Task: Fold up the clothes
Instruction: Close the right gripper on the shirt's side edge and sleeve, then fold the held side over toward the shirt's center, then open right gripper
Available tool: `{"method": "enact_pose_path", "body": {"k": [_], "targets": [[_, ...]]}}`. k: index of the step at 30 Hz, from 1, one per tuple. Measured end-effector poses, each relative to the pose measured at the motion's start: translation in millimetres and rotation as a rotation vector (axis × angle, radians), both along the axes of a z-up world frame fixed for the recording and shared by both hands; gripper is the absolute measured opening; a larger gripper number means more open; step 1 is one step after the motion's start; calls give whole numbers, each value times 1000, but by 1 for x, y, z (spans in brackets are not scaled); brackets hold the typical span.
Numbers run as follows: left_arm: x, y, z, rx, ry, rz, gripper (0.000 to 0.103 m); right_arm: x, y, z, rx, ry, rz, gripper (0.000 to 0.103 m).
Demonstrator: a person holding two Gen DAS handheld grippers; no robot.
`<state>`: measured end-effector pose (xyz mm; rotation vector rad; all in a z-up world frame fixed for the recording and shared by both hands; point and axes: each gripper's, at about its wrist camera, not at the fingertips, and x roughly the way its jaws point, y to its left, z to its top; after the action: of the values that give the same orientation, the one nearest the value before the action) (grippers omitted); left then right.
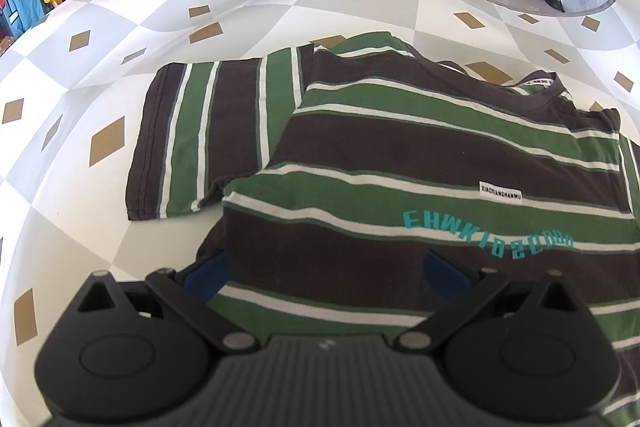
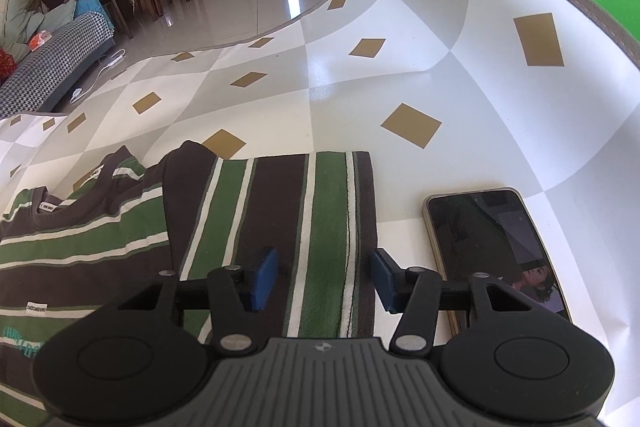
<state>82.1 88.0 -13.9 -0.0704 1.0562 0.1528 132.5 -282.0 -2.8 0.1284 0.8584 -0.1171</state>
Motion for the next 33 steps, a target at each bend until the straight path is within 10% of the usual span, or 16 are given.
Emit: {"method": "enact_pose_path", "body": {"k": [8,24,33], "targets": [[0,-1,-1,5,5,3,103,0,8,2,-11,-17,46,8],[-1,12,8,-2,-6,65,103,-23,77,80,21,-241,246,7],[-4,24,15,-6,-22,96,103,-27,139,70,7,-232,452,7]]}}
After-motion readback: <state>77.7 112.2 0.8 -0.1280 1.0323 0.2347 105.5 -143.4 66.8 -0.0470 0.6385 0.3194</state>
